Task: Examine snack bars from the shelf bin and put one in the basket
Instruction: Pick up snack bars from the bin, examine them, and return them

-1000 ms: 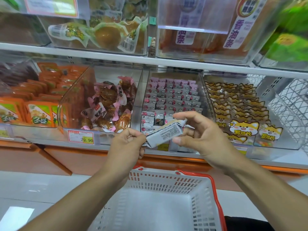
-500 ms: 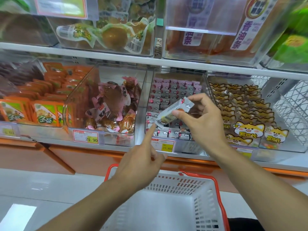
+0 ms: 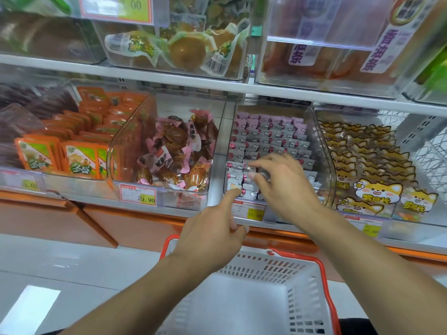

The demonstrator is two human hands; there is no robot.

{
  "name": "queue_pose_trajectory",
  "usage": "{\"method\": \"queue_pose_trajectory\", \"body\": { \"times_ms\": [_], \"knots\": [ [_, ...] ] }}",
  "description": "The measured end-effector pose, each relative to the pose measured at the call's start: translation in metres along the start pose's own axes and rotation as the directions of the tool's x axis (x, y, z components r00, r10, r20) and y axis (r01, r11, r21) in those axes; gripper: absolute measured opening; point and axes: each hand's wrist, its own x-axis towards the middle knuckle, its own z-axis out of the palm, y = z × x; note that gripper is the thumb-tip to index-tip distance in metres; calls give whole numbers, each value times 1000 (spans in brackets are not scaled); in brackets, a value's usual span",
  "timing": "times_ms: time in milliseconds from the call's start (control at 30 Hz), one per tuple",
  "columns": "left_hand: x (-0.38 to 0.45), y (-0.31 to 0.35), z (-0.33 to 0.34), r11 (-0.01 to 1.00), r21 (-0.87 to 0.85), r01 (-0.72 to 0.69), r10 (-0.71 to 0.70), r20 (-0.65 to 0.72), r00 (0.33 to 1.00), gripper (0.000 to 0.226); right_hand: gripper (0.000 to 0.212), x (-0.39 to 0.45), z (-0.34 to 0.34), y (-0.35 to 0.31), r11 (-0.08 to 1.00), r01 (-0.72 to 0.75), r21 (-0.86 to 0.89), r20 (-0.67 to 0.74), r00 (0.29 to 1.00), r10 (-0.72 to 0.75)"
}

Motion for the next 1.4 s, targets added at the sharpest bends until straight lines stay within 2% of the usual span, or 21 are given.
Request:
{"method": "queue_pose_trajectory", "body": {
  "times_ms": [133, 233, 300, 367, 433, 500, 600, 700, 767, 833, 900, 1000, 1067, 1200, 1300, 1400],
  "knots": [
    [0, 0, -1, 1000, 13, 8, -8, -18, 1000, 71, 29, 6, 9, -10, 1000, 2, -31, 58, 998, 0],
    [-2, -1, -3, 1000, 12, 10, -10, -62, 998, 74, 21, 7, 15, -14, 998, -24, -58, 82, 996, 29],
    [-3, -3, -3, 999, 38, 12, -9, -70, 998, 71, 9, 6, 15, -14, 999, -34, 16, 23, 999, 34],
    [-3, -4, -4, 998, 57, 13, -10, -60, 998, 70, 7, 5, 12, -15, 979, -38, 199, -60, 997, 51],
    [-3, -5, -4, 998, 55, 14, -11, -52, 999, 71, 12, 4, 3, -20, 883, -54, 467, -138, 981, 133],
    [-2, -4, -4, 999, 30, 16, -15, -47, 999, 72, 16, 3, -9, -25, 771, -53, 635, -216, 946, 243],
    [-1, -1, -6, 999, -40, 12, -14, -49, 999, 74, 16, -1, -22, -24, 672, -31, 740, -304, 875, 376],
    [0, -1, -8, 992, -120, -31, 24, -57, 998, 80, 16, -12, -26, -17, 571, -70, 818, -274, 825, 494],
    [1, -3, -9, 975, -219, -37, 16, -99, 995, 70, 15, -22, -24, -13, 521, -115, 846, -231, 801, 552],
    [3, -1, -10, 910, -415, -13, -51, -143, 988, 45, 14, -31, -23, -10, 464, -143, 874, -184, 787, 589],
    [3, 5, -13, 784, -621, 24, -131, -127, 983, 25, 12, -39, -22, -11, 329, -149, 932, -94, 779, 619],
    [4, 12, -18, 626, -775, 90, -192, -42, 981, 20, 11, -46, -23, -13, 74, -192, 979, 105, 776, 621],
    [5, 14, -20, 565, -818, 105, -210, -19, 978, 20, 9, -49, -24, -12, -21, -238, 971, 206, 789, 579],
    [8, 13, -22, 432, -895, 109, -277, -17, 961, 14, 7, -52, -30, -8, 4, -296, 955, 252, 821, 512],
    [10, 11, -25, 379, -916, 130, -309, 7, 951, 13, 15, -53, -33, -6, -21, -300, 954, 269, 819, 506],
    [11, 12, -26, 307, -936, 170, -307, 71, 949, 24, 18, -53, -35, -4, -27, -315, 949, 284, 811, 511]
  ]
}}
